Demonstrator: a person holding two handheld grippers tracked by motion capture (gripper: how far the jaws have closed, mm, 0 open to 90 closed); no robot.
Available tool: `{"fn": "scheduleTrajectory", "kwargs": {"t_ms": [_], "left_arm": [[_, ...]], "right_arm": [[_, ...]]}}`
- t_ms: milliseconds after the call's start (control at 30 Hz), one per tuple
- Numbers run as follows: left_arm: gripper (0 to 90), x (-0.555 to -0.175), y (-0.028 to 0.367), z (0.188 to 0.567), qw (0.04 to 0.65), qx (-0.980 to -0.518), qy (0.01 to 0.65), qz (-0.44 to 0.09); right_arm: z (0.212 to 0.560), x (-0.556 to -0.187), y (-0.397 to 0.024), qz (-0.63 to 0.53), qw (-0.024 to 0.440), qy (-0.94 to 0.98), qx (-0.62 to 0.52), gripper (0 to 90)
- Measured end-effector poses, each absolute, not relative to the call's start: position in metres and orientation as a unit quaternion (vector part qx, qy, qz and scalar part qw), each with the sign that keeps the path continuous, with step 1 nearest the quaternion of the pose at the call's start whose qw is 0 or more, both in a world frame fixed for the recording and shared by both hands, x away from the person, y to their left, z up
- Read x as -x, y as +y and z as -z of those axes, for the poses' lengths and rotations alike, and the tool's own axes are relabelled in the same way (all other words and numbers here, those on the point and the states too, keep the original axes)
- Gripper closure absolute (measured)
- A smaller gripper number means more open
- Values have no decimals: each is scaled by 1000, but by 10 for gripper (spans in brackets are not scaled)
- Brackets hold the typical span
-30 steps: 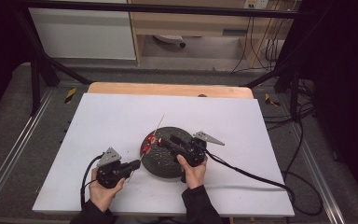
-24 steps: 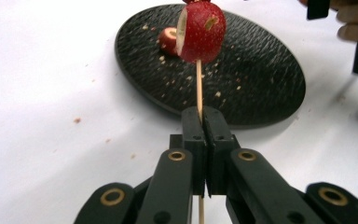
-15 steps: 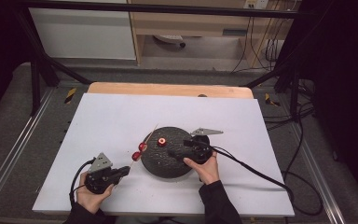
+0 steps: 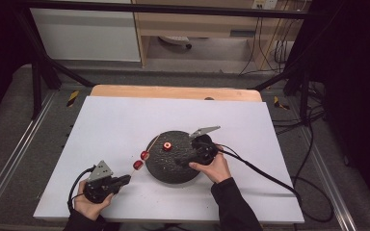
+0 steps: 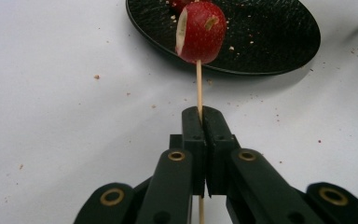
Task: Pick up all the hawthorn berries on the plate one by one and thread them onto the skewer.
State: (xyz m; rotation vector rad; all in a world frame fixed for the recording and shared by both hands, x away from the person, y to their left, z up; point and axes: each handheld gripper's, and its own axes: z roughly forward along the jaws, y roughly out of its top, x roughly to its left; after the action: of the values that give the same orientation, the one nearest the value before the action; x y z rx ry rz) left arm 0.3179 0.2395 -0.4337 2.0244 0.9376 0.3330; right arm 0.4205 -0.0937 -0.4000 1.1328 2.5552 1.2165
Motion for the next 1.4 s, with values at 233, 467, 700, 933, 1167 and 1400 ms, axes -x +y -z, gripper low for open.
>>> {"fn": "scheduleTrajectory", "kwargs": {"t_ms": [233, 467, 700, 933, 1167, 1400], "left_arm": [[884, -321, 244, 435, 426, -808, 383, -132], [884, -323, 247, 435, 427, -805, 388, -137], [884, -324, 249, 435, 425, -804, 391, -140], [884, -324, 251, 435, 424, -804, 391, -141], [883, -324, 251, 435, 425, -804, 392, -141], [884, -324, 250, 435, 425, -804, 392, -140]], "right_arm": [[394, -429, -77, -351, 57, 871, -339, 42], [391, -444, -62, -327, 62, 886, -324, 93], [391, -461, -48, -314, 59, 893, -316, 192], [392, -474, -36, -299, 54, 901, -311, 284], [397, -487, -26, -271, 51, 913, -302, 369], [405, -498, -19, -252, 44, 920, -299, 444]]}}
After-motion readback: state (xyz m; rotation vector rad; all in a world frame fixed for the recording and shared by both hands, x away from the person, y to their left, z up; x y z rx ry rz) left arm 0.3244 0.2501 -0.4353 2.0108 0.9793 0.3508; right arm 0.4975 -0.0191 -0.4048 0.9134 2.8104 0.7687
